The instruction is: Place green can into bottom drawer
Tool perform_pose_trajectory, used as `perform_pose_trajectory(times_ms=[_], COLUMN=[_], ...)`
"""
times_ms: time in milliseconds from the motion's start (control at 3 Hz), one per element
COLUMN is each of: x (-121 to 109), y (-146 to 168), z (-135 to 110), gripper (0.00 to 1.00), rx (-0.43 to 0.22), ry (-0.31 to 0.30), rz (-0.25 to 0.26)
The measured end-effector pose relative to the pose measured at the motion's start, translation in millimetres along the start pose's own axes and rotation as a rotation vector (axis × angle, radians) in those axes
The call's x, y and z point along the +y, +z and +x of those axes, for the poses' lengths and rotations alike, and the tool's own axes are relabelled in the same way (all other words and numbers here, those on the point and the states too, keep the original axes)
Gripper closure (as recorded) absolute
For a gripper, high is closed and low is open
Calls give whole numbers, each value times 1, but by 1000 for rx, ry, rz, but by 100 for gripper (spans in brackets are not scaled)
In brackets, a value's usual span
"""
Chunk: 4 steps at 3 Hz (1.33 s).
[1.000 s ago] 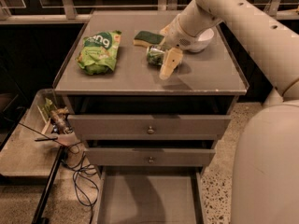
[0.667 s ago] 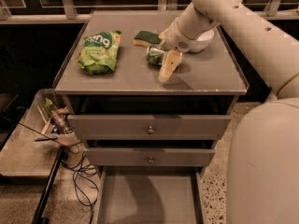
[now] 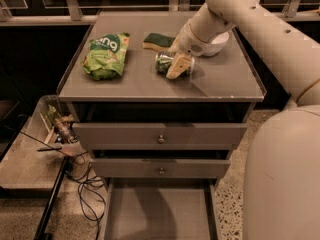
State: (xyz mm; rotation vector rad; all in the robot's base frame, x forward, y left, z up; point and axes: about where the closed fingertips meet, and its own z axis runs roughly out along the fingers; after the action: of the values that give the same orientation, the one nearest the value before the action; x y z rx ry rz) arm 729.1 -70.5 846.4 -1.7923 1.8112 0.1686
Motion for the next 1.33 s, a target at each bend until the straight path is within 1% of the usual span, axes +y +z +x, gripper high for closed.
perform_pose_trajectory(times_ms=[667, 1000, 1333], x=[0, 0, 1], y=[0, 1, 0], z=[0, -1, -5], gripper=[87, 100, 100], rx=[0, 0, -6], ry=[0, -2, -5], rz=[0, -3, -12])
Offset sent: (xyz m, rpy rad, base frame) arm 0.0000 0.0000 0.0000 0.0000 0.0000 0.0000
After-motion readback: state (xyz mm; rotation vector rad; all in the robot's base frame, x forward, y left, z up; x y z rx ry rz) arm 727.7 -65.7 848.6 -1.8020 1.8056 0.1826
